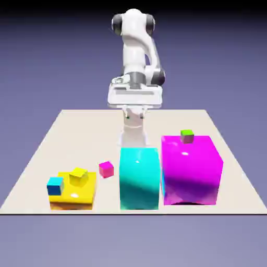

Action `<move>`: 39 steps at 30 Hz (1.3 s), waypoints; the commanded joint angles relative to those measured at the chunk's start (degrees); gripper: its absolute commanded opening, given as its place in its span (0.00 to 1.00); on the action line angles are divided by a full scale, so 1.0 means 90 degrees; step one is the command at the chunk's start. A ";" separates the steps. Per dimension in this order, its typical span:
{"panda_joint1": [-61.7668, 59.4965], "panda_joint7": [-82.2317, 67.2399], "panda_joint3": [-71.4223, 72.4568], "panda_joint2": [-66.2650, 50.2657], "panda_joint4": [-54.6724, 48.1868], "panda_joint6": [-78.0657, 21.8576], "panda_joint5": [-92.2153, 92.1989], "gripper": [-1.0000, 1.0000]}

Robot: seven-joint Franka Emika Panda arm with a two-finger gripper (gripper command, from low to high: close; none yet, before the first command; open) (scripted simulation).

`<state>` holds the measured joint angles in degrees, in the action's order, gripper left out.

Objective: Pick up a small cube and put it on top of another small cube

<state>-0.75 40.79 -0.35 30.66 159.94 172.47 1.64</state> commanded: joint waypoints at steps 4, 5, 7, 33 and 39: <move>-0.0189 0.0030 -0.0547 -0.0923 -0.0287 -0.0876 -0.0024 0.50; -0.0236 0.0038 -0.0684 -0.1154 -0.0358 -0.1095 -0.0030 0.50; -0.0330 0.0053 -0.0957 -0.1615 -0.0502 -0.1533 -0.0042 0.50; 0.0611 0.0396 -0.3248 -0.5422 -0.0780 -0.3569 -0.4358 0.50; 0.0890 0.1174 -0.3912 -0.4586 -0.0795 -0.4114 -0.3252 0.00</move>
<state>7.25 51.23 -35.55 -10.61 152.78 135.45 -27.81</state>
